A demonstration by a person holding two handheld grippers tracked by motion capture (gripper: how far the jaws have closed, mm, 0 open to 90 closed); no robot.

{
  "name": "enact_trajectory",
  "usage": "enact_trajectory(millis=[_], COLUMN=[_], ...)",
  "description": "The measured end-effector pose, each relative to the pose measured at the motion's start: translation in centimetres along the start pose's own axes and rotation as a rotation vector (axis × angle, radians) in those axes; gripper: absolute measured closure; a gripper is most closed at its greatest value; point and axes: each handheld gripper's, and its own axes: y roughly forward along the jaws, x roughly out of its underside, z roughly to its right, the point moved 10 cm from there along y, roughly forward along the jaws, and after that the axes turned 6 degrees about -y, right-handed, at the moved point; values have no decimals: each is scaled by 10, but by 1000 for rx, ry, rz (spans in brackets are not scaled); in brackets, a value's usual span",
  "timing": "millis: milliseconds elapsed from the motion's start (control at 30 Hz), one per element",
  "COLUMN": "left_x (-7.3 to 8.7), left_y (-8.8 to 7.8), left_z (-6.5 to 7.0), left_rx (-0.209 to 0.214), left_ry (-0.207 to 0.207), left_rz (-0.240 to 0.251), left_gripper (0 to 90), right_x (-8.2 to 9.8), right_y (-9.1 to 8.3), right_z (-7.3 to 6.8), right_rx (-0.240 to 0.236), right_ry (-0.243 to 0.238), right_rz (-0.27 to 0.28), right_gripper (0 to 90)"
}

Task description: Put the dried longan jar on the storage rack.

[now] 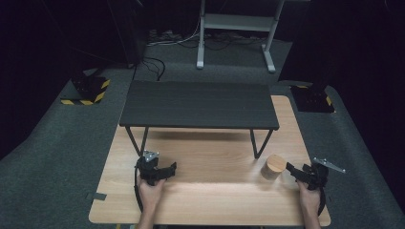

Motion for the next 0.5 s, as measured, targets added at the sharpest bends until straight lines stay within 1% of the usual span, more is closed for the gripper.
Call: enact_trajectory(millis=[300,400,500], left_x=[0,0,0], left_y=[0,0,0], left_z=[-1,-2,-2], left_rx=[9,14,17], left_ry=[-10,-13,-15], left_rz=[3,3,5], left_gripper=[34,33,32], right_x=[0,-1,-1], right_y=[0,0,1], right_z=[-1,-1,-4], right_rx=[0,3,13], right_ry=[-2,-8,-28], right_rz=[-5,-9,-20], right_gripper=[77,55,44])
